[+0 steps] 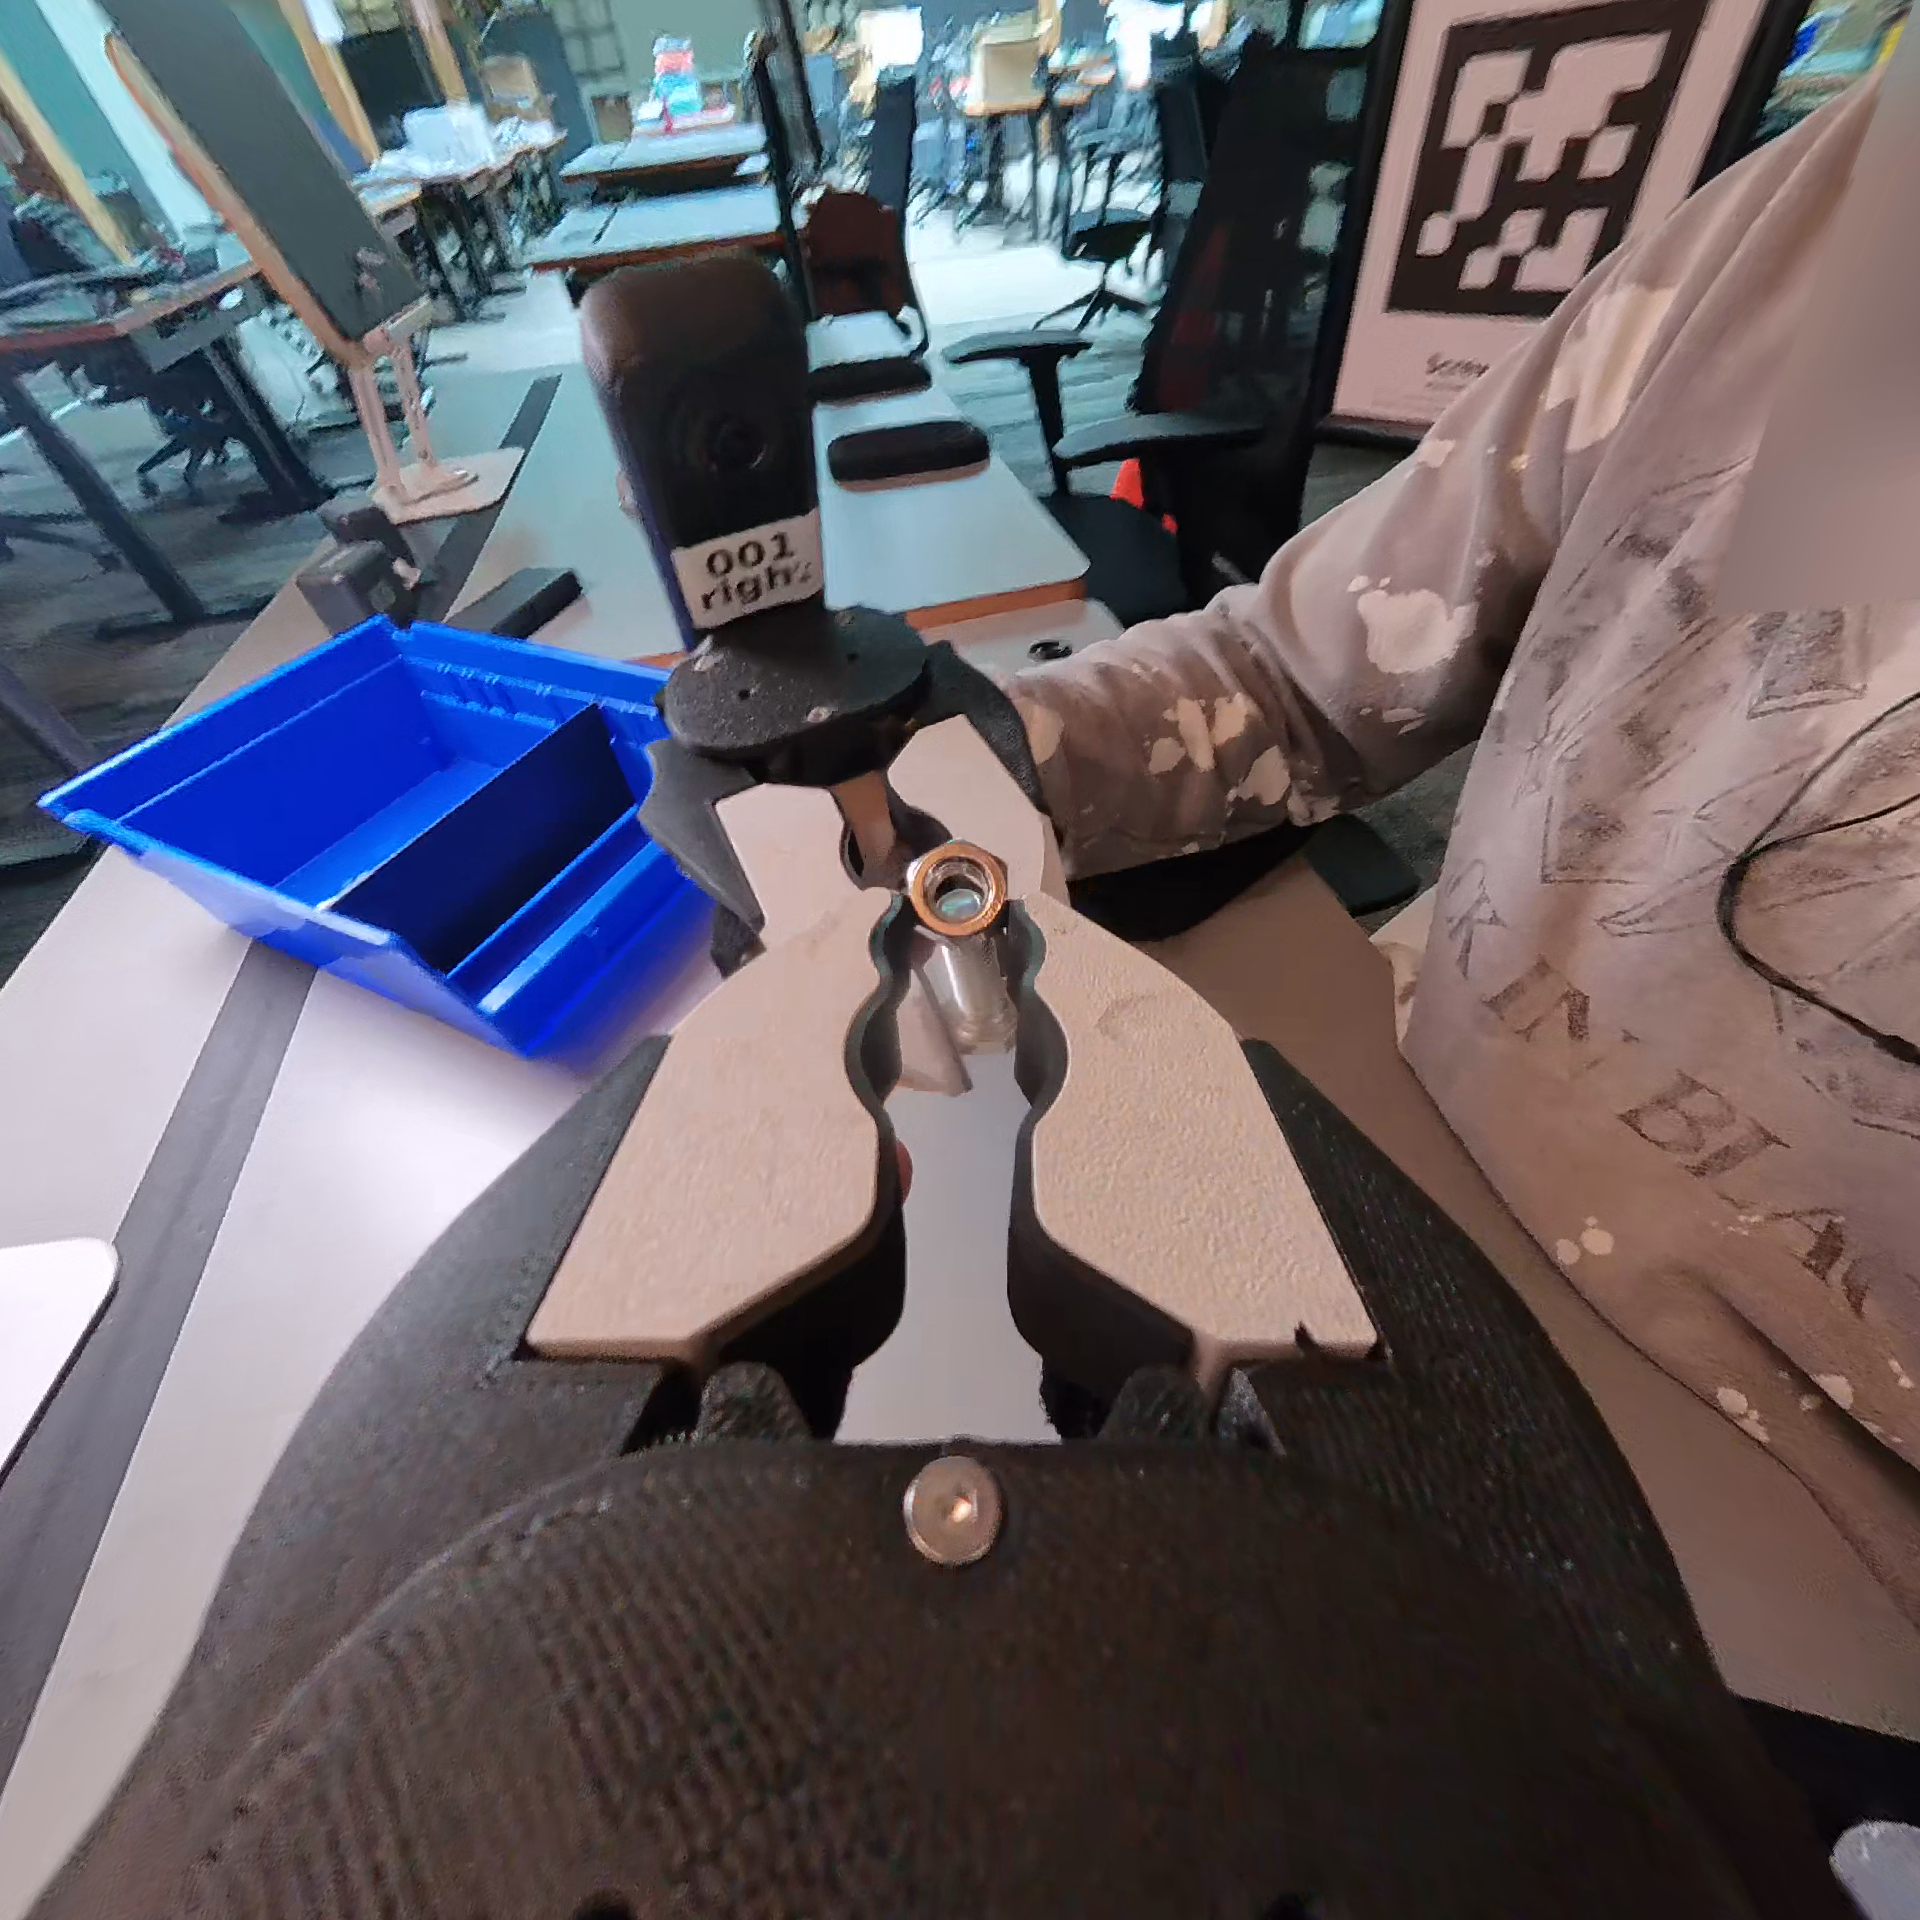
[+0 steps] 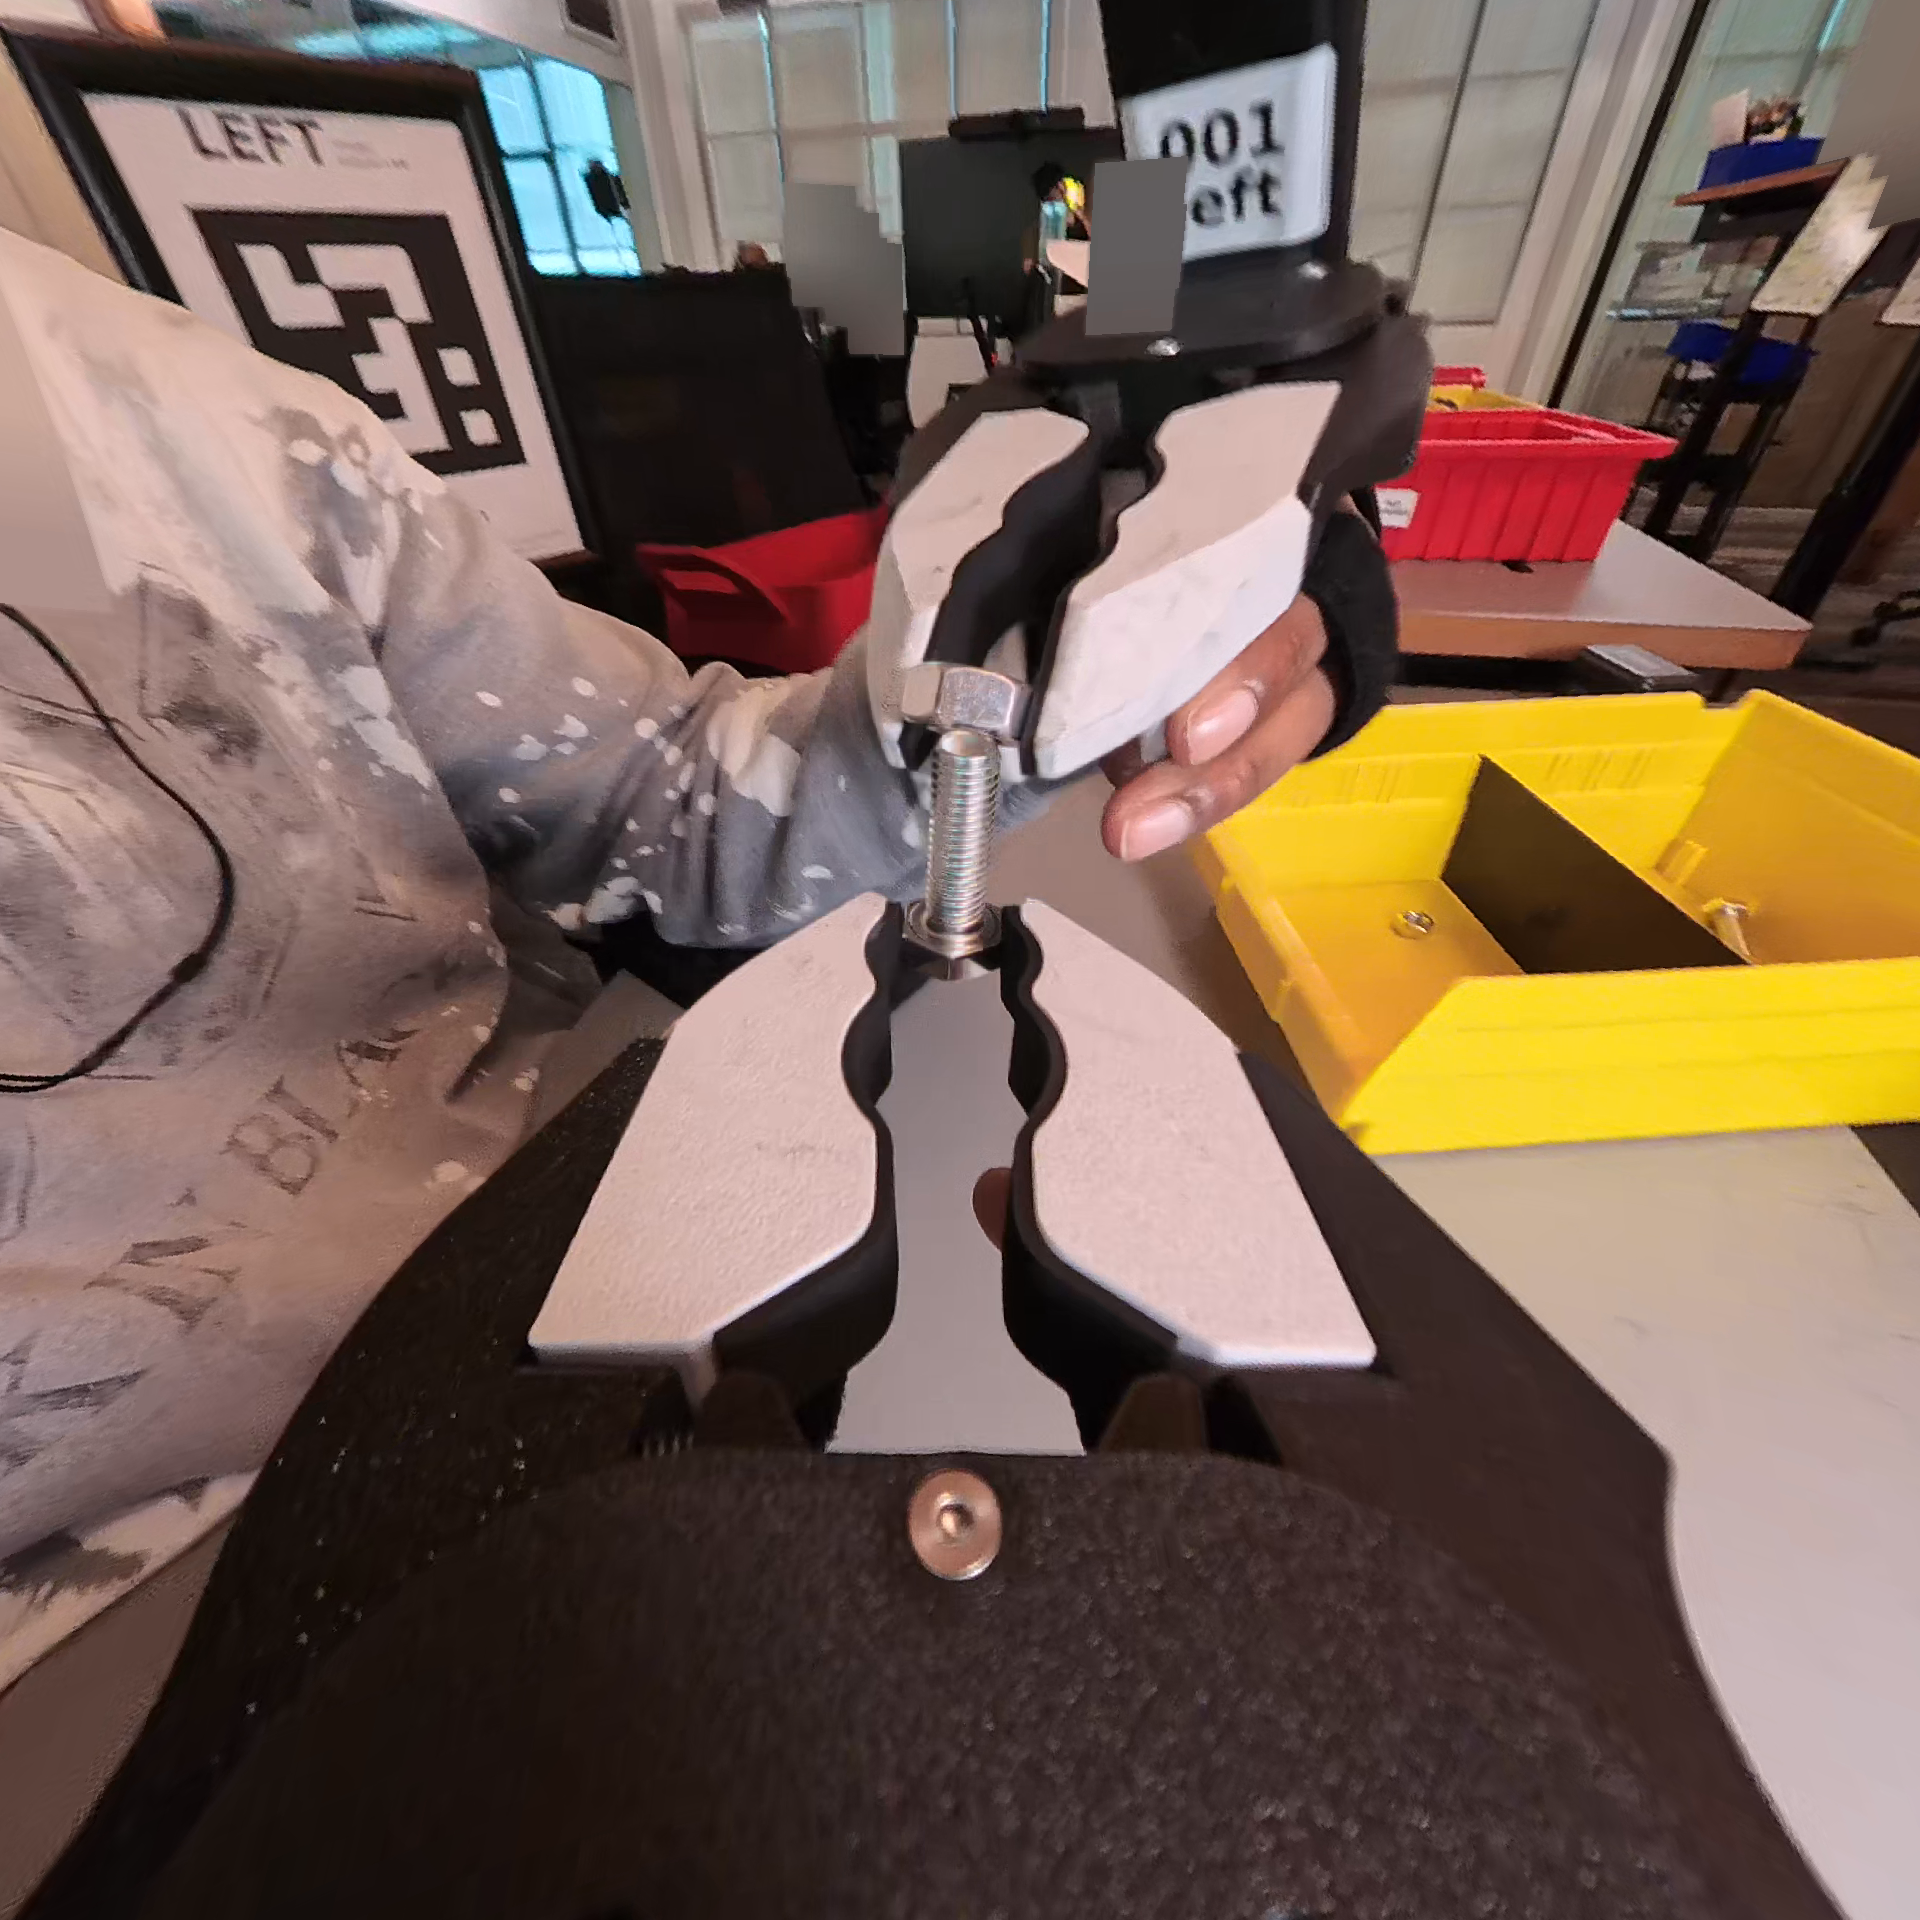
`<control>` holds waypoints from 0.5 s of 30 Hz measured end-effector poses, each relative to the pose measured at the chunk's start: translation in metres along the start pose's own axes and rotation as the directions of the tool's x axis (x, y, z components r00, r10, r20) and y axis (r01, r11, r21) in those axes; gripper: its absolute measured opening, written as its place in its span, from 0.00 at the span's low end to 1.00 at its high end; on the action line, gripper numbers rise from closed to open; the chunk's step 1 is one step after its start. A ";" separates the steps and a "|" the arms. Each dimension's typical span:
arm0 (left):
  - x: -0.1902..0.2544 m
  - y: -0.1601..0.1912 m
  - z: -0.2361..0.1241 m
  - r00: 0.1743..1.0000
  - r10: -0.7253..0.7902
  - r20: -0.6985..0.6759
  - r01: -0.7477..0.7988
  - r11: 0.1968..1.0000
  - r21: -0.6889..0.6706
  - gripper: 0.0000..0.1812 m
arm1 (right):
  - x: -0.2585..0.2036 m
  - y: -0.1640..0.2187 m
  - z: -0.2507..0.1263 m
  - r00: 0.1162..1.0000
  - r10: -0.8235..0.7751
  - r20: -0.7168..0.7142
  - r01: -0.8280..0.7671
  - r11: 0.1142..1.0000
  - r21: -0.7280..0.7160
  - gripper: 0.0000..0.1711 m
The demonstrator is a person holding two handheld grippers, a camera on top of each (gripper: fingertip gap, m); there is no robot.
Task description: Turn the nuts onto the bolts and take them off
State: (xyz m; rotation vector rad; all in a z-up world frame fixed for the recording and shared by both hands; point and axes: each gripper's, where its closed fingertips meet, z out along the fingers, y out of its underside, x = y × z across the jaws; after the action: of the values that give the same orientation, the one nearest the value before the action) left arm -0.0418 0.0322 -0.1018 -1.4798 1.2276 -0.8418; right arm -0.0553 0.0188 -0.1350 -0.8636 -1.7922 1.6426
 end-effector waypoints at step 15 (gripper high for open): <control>-0.041 0.053 -0.015 0.944 -0.069 0.323 0.186 0.918 -0.350 0.10 | 0.065 0.042 0.003 0.916 -0.104 -0.387 0.039 0.985 -0.170 0.11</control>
State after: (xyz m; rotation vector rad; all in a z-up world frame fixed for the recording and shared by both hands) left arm -0.0802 0.0691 -0.1455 -1.9386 1.1034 -0.4465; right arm -0.0955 0.0683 -0.1790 -1.0988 -1.6577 1.1847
